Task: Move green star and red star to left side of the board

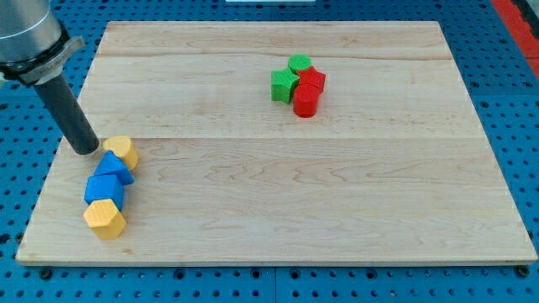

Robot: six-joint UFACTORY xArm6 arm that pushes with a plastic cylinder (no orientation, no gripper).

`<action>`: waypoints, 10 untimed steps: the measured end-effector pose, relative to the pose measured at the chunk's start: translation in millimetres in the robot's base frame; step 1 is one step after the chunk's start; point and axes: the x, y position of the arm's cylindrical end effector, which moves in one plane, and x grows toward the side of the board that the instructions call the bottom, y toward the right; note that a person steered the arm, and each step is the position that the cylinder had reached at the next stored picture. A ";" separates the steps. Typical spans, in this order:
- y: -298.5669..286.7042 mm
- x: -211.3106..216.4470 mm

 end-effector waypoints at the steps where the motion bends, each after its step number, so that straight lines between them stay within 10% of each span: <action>1: 41.4 0.0; 5: 326.5 -14.2; 10: 346.9 -113.9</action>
